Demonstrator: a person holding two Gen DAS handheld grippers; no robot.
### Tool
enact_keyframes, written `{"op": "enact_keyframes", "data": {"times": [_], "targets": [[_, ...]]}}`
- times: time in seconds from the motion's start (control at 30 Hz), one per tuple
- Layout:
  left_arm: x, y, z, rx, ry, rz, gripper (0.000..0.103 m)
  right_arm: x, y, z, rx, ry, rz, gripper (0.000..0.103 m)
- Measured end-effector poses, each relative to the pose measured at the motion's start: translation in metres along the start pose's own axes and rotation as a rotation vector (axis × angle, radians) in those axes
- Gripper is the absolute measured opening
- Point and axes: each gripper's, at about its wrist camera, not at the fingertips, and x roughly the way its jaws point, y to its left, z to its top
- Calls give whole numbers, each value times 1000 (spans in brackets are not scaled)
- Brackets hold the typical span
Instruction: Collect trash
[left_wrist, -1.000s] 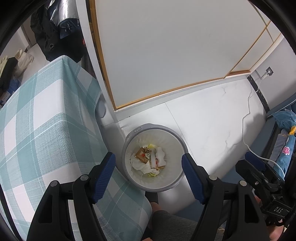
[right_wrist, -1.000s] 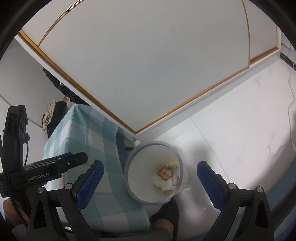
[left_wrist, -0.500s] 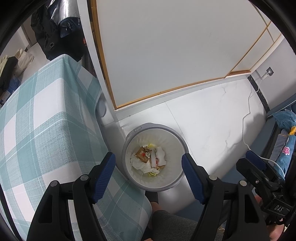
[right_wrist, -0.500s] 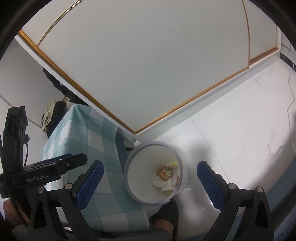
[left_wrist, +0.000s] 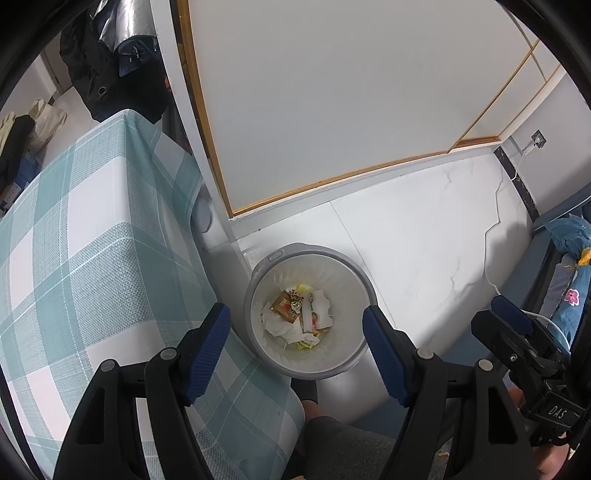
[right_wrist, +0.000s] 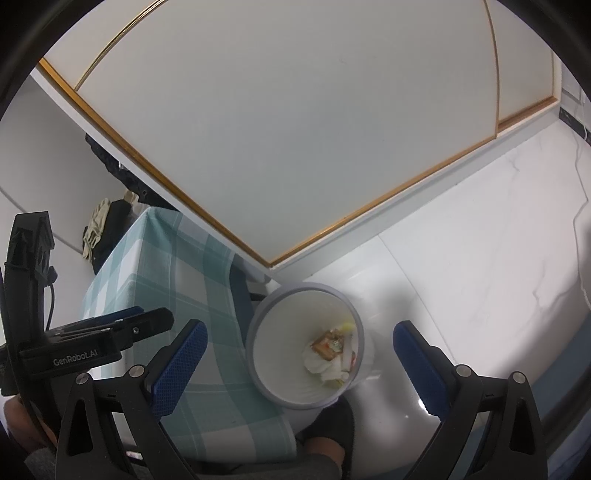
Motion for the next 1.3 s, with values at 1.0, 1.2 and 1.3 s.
{"op": "enact_keyframes", "data": {"times": [1.0, 1.2, 1.3], "targets": [[2, 2, 0, -5, 13, -8, 71, 0, 2, 1, -9, -3, -5, 102], [3, 2, -1, -8, 19, -8, 71, 0, 1, 0, -10, -3, -7, 102], [3, 2, -1, -9, 21, -10, 71, 0, 1, 0, -7, -1, -7, 102]]}}
